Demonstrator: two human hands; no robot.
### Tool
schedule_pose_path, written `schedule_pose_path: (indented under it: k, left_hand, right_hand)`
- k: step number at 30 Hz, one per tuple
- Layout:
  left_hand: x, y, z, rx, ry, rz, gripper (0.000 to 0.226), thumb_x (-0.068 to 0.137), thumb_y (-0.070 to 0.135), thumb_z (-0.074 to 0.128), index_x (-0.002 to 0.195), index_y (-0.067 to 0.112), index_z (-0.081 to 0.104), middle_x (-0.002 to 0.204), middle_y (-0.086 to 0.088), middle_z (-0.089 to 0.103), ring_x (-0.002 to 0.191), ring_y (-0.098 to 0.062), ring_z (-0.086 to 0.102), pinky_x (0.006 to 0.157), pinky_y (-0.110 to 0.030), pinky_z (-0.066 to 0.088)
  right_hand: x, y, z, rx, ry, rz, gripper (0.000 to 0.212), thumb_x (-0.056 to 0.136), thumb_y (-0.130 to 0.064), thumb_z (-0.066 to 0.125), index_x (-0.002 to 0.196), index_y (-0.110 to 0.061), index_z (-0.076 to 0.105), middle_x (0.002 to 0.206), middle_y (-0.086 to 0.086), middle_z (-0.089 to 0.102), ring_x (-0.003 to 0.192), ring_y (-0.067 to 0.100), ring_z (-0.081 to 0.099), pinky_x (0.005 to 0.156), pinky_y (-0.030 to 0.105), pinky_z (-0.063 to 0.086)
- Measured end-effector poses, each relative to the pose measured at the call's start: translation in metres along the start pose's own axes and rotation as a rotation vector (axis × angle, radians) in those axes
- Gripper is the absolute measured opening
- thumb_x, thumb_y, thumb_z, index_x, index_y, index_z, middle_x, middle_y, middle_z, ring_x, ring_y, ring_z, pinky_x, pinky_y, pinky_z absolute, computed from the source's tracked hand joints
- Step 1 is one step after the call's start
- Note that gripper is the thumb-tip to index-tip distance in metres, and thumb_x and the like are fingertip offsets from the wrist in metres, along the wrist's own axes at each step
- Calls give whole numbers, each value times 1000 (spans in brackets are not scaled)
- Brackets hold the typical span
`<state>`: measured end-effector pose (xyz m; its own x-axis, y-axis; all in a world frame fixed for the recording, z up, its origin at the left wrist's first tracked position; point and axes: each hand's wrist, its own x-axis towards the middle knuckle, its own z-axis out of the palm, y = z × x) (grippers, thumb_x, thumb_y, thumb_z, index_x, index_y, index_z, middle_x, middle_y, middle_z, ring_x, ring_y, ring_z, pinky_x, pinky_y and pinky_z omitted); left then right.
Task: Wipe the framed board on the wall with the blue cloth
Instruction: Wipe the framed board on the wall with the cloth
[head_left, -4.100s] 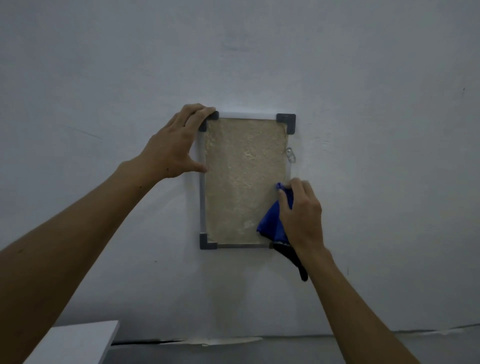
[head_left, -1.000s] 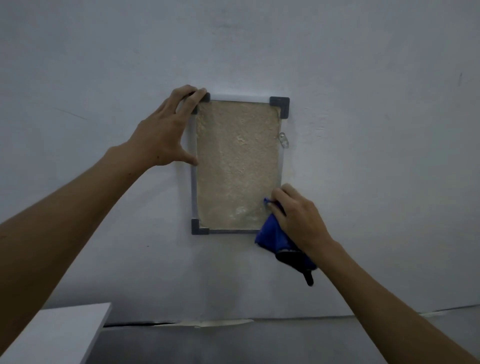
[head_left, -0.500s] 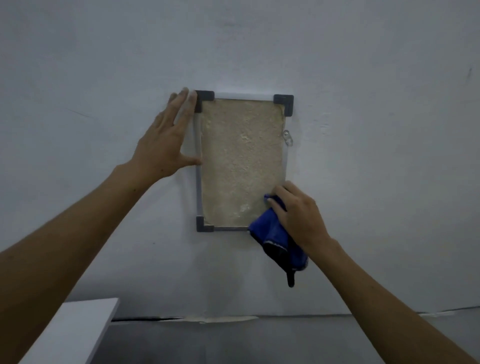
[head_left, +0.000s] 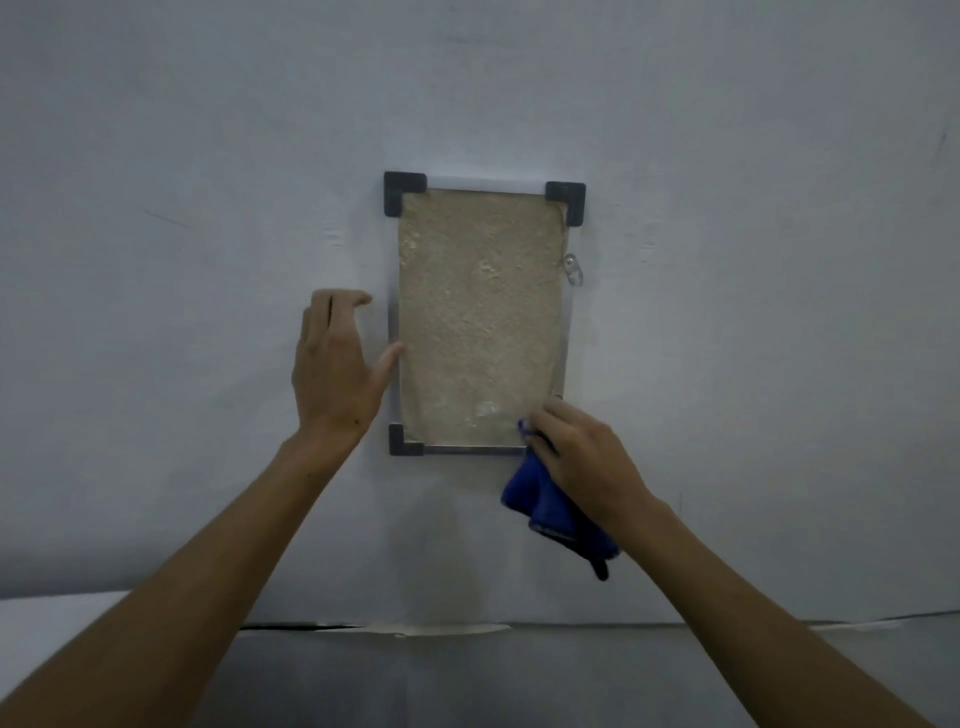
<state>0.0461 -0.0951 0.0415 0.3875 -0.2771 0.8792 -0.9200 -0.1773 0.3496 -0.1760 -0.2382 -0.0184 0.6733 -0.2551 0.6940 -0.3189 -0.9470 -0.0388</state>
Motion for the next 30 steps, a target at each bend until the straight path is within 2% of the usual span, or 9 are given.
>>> schedule_pose_path:
  k: [2, 6, 8, 11, 16, 21, 26, 30]
  left_hand:
    - [-9, -1, 2, -41, -30, -51, 47, 81, 25, 82, 117, 7, 57, 111, -11, 59, 96, -21, 59, 80, -36, 55]
    - [-26, -4, 7, -92, -101, -111, 35, 84, 23, 80, 108, 9, 60, 90, -5, 67, 76, -18, 65, 70, -37, 59]
    - [-34, -5, 8, -97, -129, -138, 32, 84, 22, 80, 106, 10, 61, 88, -4, 68, 74, -18, 66, 69, -37, 60]
    - [-44, -9, 10, -113, -150, -167, 28, 84, 21, 80, 104, 10, 63, 89, -4, 70, 73, -18, 67, 69, -36, 61]
    - [-48, -15, 12, -138, -197, -186, 24, 82, 22, 82, 98, 11, 68, 87, -4, 74, 70, -14, 69, 68, -25, 57]
    - [-45, -21, 12, -122, -223, -207, 22, 82, 23, 83, 96, 12, 71, 84, -2, 74, 65, -5, 64, 64, -12, 47]
    - [-45, -23, 13, -88, -238, -195, 21, 83, 25, 81, 97, 13, 70, 85, 0, 74, 65, -4, 64, 62, -13, 48]
    - [-44, -25, 15, -74, -245, -164, 23, 85, 26, 80, 99, 11, 69, 89, -3, 74, 70, -11, 67, 68, -24, 55]
  right_hand:
    - [-7, 0, 5, -28, -71, -16, 15, 100, -16, 56, 90, -8, 62, 94, 3, 60, 77, 22, 57, 69, 42, 54]
    - [12, 5, -9, 16, 91, 68, 10, 97, -15, 60, 90, -8, 60, 95, 4, 58, 73, 20, 57, 65, 34, 52]
    - [11, 3, -7, 17, 74, 72, 9, 97, -14, 59, 91, -8, 61, 97, 3, 58, 74, 19, 57, 67, 32, 51]
    - [-2, -1, 2, -36, -85, 37, 9, 98, -13, 57, 94, -9, 64, 99, 2, 60, 80, 21, 59, 71, 36, 53]
    - [-7, 7, 1, -12, 38, 107, 7, 97, -13, 59, 92, -10, 64, 100, 0, 59, 78, 17, 58, 70, 31, 54]
    - [-7, -11, 17, 21, -29, 65, 8, 98, -12, 56, 93, -9, 61, 99, 4, 60, 81, 23, 57, 69, 38, 52]
    - [-10, -1, 13, 37, -3, 82, 6, 97, -13, 59, 93, -10, 61, 99, 2, 59, 79, 20, 57, 68, 36, 53]
    - [-7, -10, 22, 36, 16, 87, 7, 98, -14, 57, 93, -10, 60, 99, 3, 59, 80, 21, 57, 71, 38, 52]
